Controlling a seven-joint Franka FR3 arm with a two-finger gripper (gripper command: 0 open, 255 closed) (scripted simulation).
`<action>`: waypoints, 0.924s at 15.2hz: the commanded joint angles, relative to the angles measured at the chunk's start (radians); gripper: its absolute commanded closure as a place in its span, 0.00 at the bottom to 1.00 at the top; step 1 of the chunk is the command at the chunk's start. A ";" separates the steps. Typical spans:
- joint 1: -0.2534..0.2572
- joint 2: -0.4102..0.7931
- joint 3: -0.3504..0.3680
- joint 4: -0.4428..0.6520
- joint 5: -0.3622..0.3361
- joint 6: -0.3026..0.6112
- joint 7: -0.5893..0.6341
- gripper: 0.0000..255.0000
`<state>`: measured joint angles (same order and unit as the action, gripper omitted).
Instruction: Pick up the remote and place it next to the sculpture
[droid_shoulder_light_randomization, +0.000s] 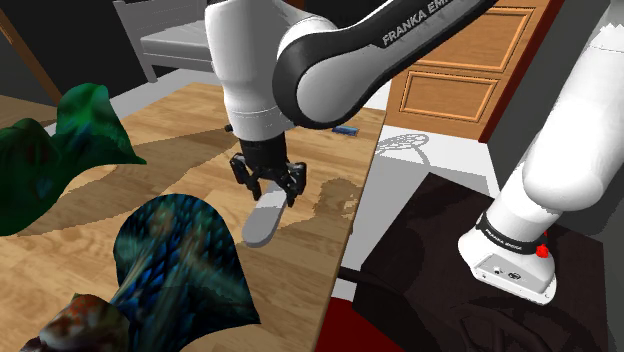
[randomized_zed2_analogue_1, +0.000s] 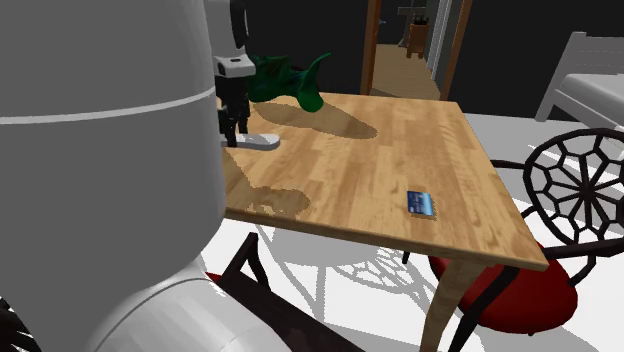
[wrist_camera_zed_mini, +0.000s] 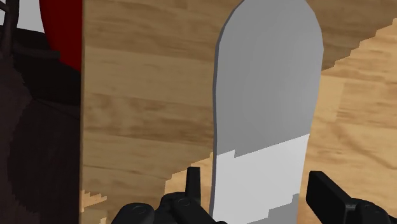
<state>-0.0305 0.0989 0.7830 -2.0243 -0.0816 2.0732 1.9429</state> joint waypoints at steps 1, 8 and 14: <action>0.002 0.013 -0.002 -0.013 -0.012 0.023 0.008 1.00; 0.015 0.070 -0.012 -0.058 -0.064 0.107 0.044 1.00; 0.025 0.104 -0.022 -0.078 -0.097 0.150 0.067 1.00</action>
<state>-0.0058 0.2019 0.7618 -2.1005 -0.1771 2.2200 2.0084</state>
